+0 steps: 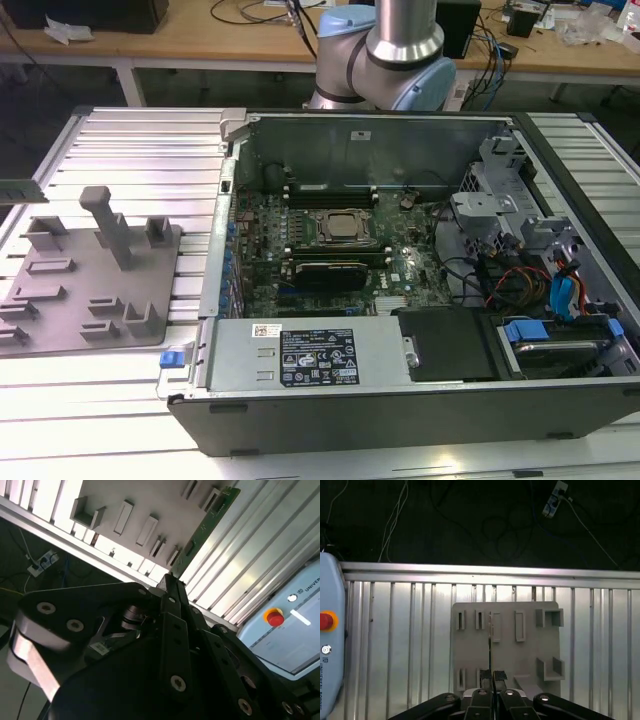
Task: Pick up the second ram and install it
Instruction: 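Pick up the second ram and move it above second insertion slot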
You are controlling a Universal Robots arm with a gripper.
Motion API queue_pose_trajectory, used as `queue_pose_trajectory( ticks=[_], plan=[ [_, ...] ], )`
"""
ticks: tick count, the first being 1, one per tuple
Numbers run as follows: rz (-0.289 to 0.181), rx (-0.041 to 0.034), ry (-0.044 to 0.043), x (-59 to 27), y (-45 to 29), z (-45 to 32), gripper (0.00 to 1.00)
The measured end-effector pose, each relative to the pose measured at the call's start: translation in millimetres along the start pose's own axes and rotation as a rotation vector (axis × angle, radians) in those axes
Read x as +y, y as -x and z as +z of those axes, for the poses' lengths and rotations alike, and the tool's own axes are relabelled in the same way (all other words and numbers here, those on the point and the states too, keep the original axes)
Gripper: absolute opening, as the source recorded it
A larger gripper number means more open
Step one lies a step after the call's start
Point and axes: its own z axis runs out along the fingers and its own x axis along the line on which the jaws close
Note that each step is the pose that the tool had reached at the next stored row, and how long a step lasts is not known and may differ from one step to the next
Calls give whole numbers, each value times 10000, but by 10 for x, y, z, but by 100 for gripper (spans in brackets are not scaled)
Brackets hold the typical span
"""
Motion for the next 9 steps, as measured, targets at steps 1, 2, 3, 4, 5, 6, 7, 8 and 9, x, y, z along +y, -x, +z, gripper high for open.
queue_pose_trajectory(
  ticks=[1,2,3,4,5,6,7,8,9],
  plan=[
    [0,2,1,3,6,-71,10],
    [1,3,0,7,13,-128,10],
    [0,4,0,9,20,-187,10],
    [0,5,1,12,25,-230,10],
    [0,5,0,13,28,-256,10],
    [0,7,0,16,35,-308,10],
    [0,9,0,19,42,-367,10],
    [0,11,0,21,48,-424,10],
    [0,13,0,23,51,-454,10]
  ],
)
